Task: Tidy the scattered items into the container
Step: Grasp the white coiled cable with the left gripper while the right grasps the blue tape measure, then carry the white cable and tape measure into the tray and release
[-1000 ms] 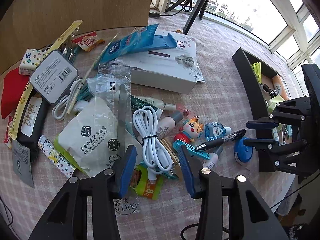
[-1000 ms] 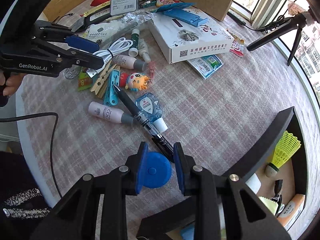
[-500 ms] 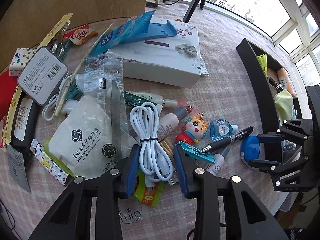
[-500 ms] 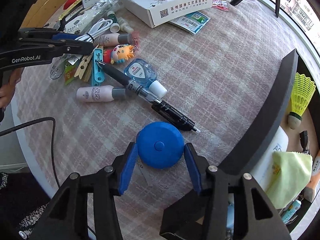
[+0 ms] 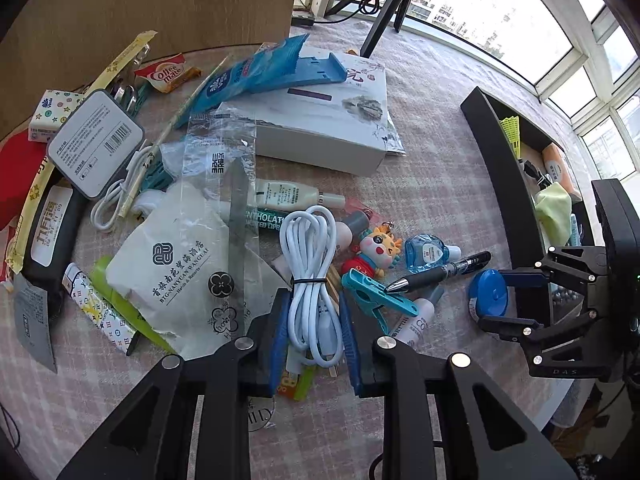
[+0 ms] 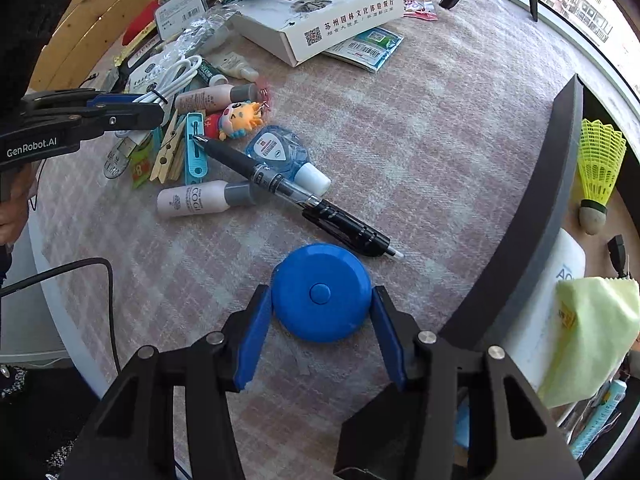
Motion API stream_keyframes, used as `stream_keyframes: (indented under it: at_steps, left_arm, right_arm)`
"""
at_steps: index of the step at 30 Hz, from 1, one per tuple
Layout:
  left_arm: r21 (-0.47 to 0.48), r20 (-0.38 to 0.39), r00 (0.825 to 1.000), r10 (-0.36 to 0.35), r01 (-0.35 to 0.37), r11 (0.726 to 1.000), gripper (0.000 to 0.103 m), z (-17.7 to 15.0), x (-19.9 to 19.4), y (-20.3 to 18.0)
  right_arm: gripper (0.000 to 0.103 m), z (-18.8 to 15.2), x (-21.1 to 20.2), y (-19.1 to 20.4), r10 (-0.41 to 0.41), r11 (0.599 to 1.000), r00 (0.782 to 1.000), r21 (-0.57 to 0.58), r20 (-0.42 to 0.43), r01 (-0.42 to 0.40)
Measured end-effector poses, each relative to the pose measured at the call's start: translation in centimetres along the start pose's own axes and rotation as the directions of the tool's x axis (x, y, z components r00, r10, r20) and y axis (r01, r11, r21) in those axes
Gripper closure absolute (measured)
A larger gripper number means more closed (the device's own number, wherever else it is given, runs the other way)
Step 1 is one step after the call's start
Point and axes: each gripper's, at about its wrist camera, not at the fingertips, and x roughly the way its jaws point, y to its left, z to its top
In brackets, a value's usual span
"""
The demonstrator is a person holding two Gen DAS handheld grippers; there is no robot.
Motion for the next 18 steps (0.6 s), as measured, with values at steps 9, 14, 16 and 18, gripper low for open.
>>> stream_keyframes:
  at_steps: [9,14,16,18]
  left_arm:
    - [0.002,0.068,0.997,-0.032,0.031,1.000,0.080,0.0,-3.6,-0.9]
    - [0.066,0.089,0.992,-0.094,0.089,0.994,0.080,0.6,-4.9,-4.4]
    - [0.098,0.091,0.988,-0.128,0.119,0.988,0.080,0.8,-5.2,-6.3]
    - [0.140,0.083,0.983,-0.162,0.150,0.979,0.080,1.1,-5.2,-8.5]
  right_arm:
    - [0.054,-1.6,-4.7,-1.8,0.067,0.994,0.991,0.080,0.117,-0.077]
    - [0.054,-2.6,-7.1,0.3,0.066,0.983,0.974,0.153,0.218,-0.101]
    - [0.054,-2.8,-7.7,-0.7,0.039,0.977,0.968,0.196,0.248,-0.089]
    - [0.054,-4.4,-9.0,-2.4,-0.001,0.966,0.963,0.251,0.268,-0.069]
